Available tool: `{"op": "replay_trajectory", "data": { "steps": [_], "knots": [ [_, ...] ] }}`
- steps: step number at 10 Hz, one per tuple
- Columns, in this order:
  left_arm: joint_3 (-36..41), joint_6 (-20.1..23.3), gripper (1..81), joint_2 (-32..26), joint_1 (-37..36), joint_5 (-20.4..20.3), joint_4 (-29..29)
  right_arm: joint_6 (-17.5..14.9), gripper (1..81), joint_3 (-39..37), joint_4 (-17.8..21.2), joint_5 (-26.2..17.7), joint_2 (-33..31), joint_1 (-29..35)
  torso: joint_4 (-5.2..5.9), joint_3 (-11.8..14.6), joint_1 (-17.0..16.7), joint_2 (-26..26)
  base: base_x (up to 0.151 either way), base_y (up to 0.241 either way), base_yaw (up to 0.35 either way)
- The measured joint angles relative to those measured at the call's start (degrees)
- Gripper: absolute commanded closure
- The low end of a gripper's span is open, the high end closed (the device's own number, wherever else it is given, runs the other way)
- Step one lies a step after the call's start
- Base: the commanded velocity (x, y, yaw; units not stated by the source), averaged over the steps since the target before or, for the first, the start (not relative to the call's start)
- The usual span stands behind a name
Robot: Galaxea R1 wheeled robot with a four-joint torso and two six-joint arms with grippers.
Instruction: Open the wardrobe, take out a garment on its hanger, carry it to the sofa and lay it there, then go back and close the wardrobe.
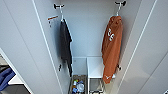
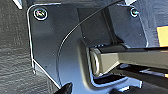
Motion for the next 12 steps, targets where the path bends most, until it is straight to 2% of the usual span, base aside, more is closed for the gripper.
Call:
{"op": "replay_trajectory", "data": {
  "steps": [3,12],
  "knots": [
    [-0.12,0.0,1.0,-0.3,0.01,-0.05,0.0,0.06,1.0,-0.02,0.02,0.05,0.0,-0.06,0.0,0.02,-0.02,-0.02,0.023,0.0,0.0],
    [-0.12,0.0,1.0,-0.61,1.0,-0.48,-0.02,0.06,1.0,-0.07,0.02,0.11,0.0,0.0,0.0,0.07,-0.13,-0.11,0.095,0.0,0.0]
  ]
}}
